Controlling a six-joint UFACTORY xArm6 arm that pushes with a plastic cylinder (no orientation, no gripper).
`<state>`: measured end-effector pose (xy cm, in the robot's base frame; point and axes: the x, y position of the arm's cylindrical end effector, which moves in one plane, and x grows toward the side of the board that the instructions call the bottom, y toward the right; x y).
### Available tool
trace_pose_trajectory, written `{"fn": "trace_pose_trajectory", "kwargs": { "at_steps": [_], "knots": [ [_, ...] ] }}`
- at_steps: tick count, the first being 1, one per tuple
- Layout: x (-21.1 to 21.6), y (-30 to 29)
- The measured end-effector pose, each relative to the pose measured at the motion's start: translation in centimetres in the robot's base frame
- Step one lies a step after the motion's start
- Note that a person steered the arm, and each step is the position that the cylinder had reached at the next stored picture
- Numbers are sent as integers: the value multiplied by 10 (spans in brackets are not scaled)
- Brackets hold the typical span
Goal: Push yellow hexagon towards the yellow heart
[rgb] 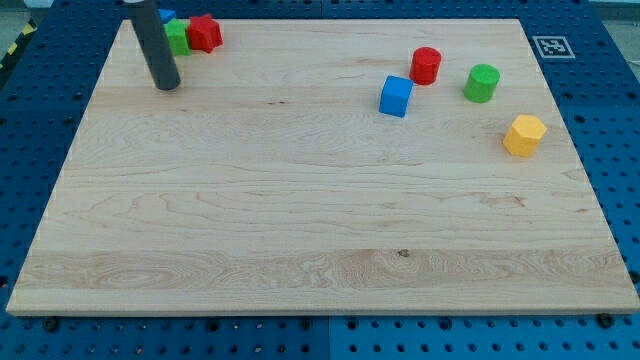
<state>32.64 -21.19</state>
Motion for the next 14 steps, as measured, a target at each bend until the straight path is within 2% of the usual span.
{"fn": "trace_pose_trajectory", "kwargs": {
  "at_steps": [1,3,4,5,6,8,9,10,12,14],
  "knots": [
    [-1,-17],
    [-26,-15],
    [-21,-11],
    [28,43],
    [72,129],
    [158,334],
    [168,444],
    [136,511],
    [123,502],
    [101,460]
  ]
}}
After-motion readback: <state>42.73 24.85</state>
